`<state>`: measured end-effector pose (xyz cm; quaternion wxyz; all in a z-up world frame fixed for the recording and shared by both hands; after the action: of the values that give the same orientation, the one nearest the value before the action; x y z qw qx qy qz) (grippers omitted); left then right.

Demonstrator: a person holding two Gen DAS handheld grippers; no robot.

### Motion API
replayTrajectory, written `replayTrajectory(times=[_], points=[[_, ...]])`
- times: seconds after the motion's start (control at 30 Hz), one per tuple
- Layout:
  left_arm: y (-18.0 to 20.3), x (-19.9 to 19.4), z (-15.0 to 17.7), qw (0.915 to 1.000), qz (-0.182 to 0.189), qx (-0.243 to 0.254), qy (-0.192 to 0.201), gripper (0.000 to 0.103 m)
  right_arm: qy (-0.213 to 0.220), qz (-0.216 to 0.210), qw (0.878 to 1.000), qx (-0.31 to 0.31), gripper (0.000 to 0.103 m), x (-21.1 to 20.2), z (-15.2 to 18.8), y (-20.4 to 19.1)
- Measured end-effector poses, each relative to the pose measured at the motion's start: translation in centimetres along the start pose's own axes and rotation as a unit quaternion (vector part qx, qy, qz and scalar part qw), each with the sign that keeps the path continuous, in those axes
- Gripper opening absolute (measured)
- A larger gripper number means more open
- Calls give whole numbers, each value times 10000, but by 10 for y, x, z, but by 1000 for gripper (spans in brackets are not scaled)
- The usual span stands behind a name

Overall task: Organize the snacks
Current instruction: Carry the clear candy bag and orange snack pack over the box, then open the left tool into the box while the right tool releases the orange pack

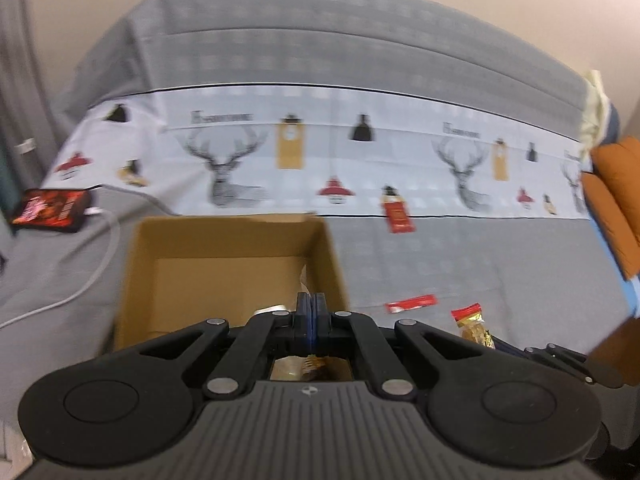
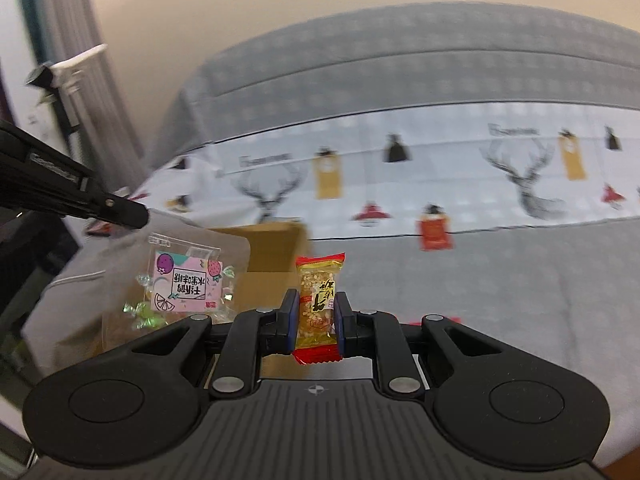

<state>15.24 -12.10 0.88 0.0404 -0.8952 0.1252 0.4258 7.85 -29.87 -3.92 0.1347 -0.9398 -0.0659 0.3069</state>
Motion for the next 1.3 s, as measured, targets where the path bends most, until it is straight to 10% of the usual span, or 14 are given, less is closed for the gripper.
replayTrajectory(times=[0.5,1.3], points=[[-82,13,30,9980,-244,-497,-288,0,-540,-608,9947,-633,19,55,12,-108],[-92,88,15,9977,-393,-296,-462,0,-1096,-598,9884,-863,20,144,23,-121]])
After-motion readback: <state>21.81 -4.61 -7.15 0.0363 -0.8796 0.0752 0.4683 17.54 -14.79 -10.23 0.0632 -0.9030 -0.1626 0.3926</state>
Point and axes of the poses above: each gripper's, at about its wrist camera, not at the fingertips, and x roughly the way its jaws point, y to its right, z to its underside, the point moved 8 cm from there along x, roughly the way its jaws point, and after that the axes turned 2 degrees about -z, right-handed, at the moved point
